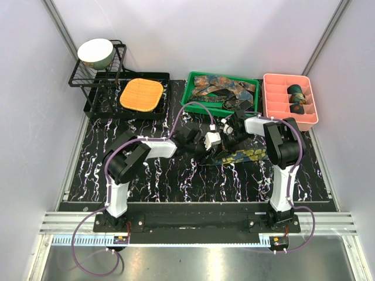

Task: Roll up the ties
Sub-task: Roll the tie at the center of the board.

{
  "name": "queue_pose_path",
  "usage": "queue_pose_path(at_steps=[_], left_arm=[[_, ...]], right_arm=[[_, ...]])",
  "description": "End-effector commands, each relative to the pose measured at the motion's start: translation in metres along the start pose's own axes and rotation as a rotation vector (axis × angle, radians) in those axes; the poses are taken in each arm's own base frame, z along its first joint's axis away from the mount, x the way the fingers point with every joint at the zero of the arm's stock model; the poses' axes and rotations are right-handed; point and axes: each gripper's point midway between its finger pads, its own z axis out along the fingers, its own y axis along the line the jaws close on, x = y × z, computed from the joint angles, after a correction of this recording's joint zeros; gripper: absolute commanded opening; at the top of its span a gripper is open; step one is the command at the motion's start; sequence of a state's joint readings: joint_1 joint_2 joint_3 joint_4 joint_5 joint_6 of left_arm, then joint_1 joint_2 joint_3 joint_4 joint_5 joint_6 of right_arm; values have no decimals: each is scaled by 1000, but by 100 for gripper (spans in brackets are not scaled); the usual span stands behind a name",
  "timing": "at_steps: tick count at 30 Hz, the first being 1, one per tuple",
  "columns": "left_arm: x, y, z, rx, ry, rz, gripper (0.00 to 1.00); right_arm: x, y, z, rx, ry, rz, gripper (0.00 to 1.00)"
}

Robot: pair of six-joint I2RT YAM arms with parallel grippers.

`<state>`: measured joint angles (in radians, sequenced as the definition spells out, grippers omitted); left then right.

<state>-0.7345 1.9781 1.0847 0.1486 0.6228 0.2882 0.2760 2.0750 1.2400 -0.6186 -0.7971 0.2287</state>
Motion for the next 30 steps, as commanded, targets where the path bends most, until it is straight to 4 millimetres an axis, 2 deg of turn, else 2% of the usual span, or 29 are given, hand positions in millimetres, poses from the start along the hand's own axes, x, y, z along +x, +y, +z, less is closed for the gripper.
queue_pose_path(at_steps=[1,3,4,5,6,7,9,11,12,14,15,17,18,19,21,23,24,26,27,28,29,30], left_arm=[[86,-6,-28,-82,318,-131,56],[79,-8,-35,-92,288,-141,58],[85,-12,-38,-90,287,-161,60],[78,-15,-40,-84,256,-170,60],[73,-12,-37,-88,218,-155,61],[78,-18,-37,-79,212,-170,62],[69,-15,-33,-81,157,-159,63],[71,-18,-30,-72,125,-193,64],[60,-14,-27,-76,66,-172,65],[58,-16,-25,-64,19,-204,67],[48,-12,-23,-68,-28,-195,67],[51,-17,-19,-35,-54,-226,66],[45,-16,-17,-29,-83,-205,65],[51,-18,-15,-16,-80,-205,62],[56,-19,-14,-9,-63,-199,51],[58,-17,-16,-21,-51,-168,44],[68,-18,-18,-27,-1,-181,39],[69,-8,-21,-76,49,-152,31],[83,-11,-26,-84,128,-177,27],[83,0,-29,-141,168,-127,22],[83,2,-33,-163,202,-100,19],[93,-1,-39,-168,274,-94,17]], right_arm=[[6,-57,27,279,13,-51,0],[5,-59,25,296,5,-49,0],[7,-61,25,302,5,-50,0],[9,-62,25,306,6,-48,0],[9,-62,25,306,6,-45,0],[10,-62,25,306,4,-43,0],[9,-62,25,303,1,-41,0],[9,-61,26,296,-1,-45,0],[8,-61,26,296,-2,-45,0],[8,-60,27,290,-1,-43,0],[8,-60,27,288,-1,-42,0],[8,-61,28,288,-1,-37,0],[9,-62,28,290,-1,-36,0],[9,-62,28,292,0,-34,0],[8,-61,27,291,-5,-37,0],[8,-60,28,283,-4,-37,0],[8,-59,28,278,-5,-38,0],[6,-56,29,263,-7,-44,0],[1,-51,28,250,-17,-52,0],[-1,-47,27,240,-16,-56,0],[-6,-42,26,224,-22,-65,0],[-18,-31,23,203,-42,-91,2]])
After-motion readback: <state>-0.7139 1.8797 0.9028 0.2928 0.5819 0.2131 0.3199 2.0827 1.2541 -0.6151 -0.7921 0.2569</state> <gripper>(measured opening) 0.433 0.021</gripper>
